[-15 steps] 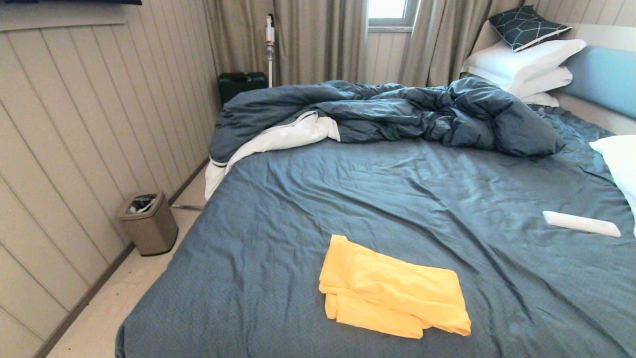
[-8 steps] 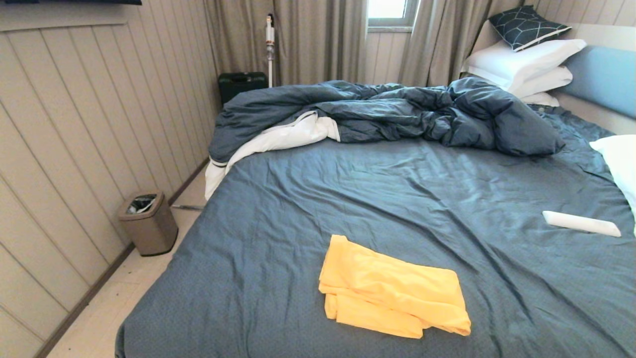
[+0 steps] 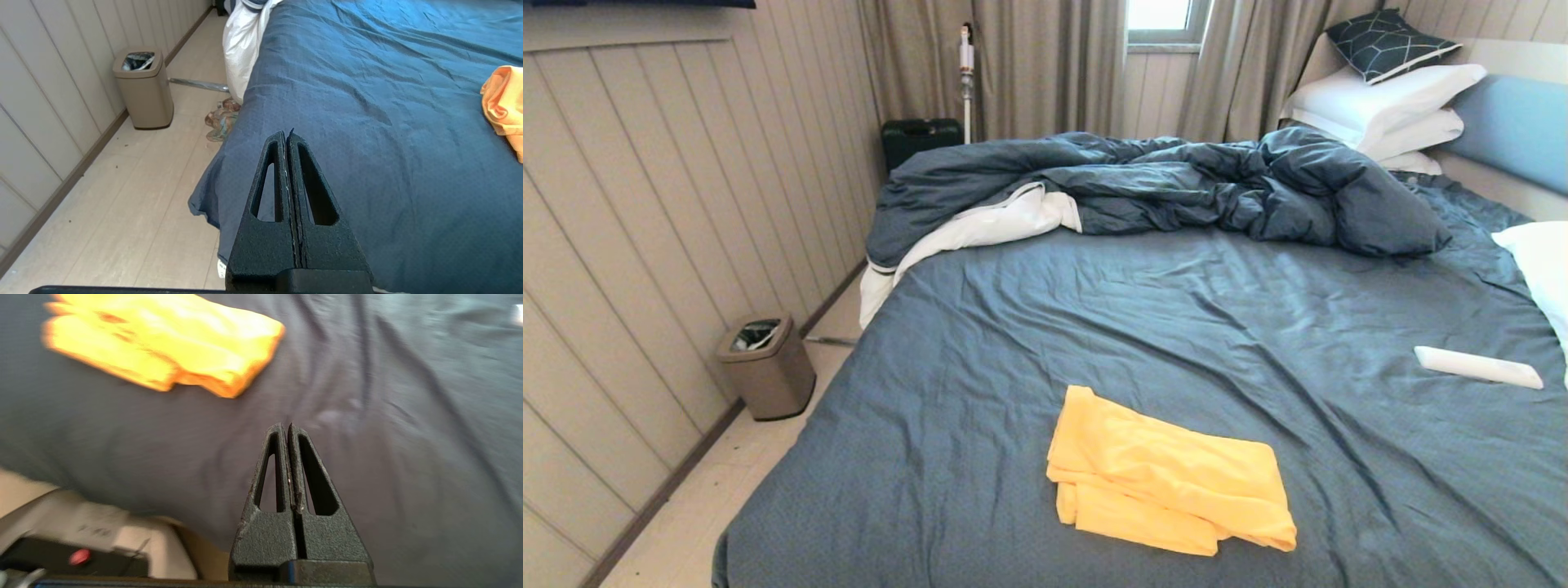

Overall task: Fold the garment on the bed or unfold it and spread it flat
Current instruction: Unford the yellow T-shirt

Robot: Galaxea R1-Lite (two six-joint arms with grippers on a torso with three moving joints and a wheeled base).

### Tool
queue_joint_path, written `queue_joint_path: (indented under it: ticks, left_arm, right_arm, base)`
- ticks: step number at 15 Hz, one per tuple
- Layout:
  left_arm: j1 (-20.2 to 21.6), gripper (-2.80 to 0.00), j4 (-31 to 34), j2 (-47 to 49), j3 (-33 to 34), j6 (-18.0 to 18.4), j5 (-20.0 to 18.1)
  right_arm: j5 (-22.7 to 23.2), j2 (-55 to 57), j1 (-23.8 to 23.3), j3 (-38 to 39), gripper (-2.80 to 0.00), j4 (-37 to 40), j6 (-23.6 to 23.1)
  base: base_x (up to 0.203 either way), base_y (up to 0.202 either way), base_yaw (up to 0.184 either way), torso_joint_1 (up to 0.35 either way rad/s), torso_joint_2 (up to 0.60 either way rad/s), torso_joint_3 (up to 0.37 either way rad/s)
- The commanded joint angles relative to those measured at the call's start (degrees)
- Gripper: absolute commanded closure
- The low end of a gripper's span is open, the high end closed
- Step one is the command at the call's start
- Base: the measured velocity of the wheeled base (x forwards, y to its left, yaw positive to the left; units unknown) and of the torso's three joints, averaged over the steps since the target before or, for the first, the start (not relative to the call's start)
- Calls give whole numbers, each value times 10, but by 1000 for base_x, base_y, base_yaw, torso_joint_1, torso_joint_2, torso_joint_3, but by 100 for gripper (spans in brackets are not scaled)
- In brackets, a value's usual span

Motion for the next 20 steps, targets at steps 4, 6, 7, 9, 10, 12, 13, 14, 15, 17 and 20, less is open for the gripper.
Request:
queue_joint_path:
  ticks: [4,6,7,9,10,12,13,14,15,17,20]
  left_arm:
    - [0,0,-1,1,0,0,0]
    - [0,0,-2,0,0,0,1]
    - [0,0,-4,1,1,0,1]
    - [0,0,-5,1,2,-7,3]
    - [0,0,-5,1,2,-10,3]
    - [0,0,-3,1,2,-18,4]
    - [0,0,-2,1,1,-31,6]
    - [0,0,-2,0,2,-54,6]
    - [0,0,-2,1,2,-102,6]
    - [0,0,-3,2,3,-173,5]
    - [0,0,-18,2,8,-39,4]
  right_arm:
    - [2,-53,-82,0,0,-1,-29]
    - [5,-135,-71,0,0,-1,-28]
    - [3,-151,-66,0,0,-2,-19]
    - [-11,-149,-64,0,0,-4,16]
    - [-13,-149,-64,0,0,-5,25]
    - [-14,-150,-64,0,0,-5,27]
    - [-14,-150,-63,0,0,-5,27]
    - [-14,-150,-64,0,0,-5,28]
    - [-14,-150,-63,0,0,-5,28]
    - [-14,-149,-62,0,0,-5,28]
    - [-13,-150,-63,0,0,-5,28]
  base:
    - [0,0,0,0,0,0]
    - [0,0,0,0,0,0]
    - [0,0,0,0,0,0]
    - [0,0,0,0,0,0]
    - [0,0,0,0,0,0]
    - [0,0,0,0,0,0]
    - [0,0,0,0,0,0]
    - [0,0,0,0,0,0]
    - [0,0,0,0,0,0]
    - [0,0,0,0,0,0]
    - [0,0,0,0,0,0]
